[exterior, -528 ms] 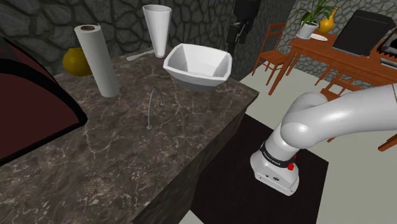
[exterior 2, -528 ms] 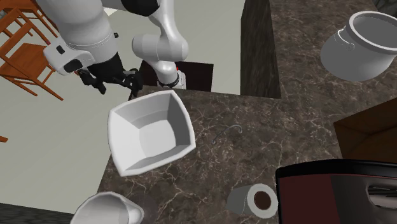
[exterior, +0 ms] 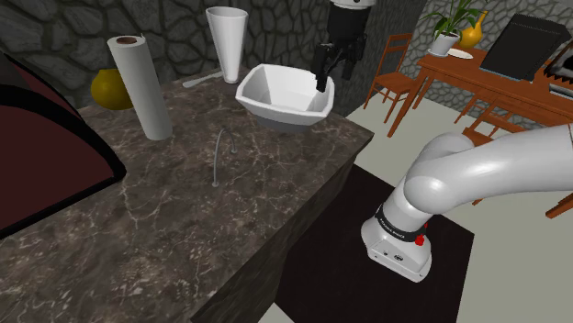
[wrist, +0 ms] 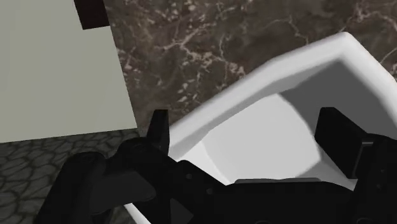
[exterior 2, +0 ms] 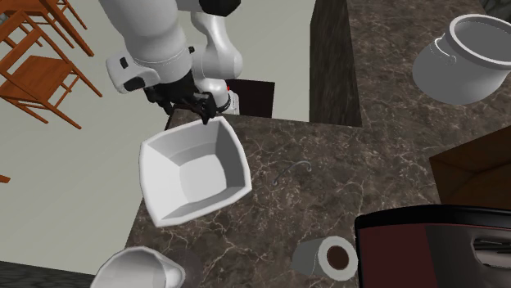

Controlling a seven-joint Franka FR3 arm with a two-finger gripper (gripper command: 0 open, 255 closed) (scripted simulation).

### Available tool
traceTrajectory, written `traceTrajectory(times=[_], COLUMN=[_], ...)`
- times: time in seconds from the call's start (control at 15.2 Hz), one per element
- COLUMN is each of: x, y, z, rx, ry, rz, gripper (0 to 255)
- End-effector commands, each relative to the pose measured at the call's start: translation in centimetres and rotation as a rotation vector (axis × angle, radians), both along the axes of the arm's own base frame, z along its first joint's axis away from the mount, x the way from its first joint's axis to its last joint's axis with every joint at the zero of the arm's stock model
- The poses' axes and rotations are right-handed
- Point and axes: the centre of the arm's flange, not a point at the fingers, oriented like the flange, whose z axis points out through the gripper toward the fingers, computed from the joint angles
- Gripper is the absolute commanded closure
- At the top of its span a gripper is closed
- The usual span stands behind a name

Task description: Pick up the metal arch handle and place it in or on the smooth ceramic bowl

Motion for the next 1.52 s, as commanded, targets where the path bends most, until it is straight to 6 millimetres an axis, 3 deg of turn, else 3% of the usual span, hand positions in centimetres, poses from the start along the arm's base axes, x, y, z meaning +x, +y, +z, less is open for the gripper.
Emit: traceTrajectory(times=[0.0, 0.59, 1.25, 1.45], x=[-0.1, 1.5, 7.4, 8.5], y=[2.5, 12.6, 22.4, 23.7], z=[-0.3, -0.9, -1.0, -1.5], rx=[0.018, 0.095, 0.18, 0.192], ry=[0.013, 0.068, 0.129, 0.137], rz=[-0.089, -0.46, -0.871, -0.928], gripper=[0, 0, 0, 0])
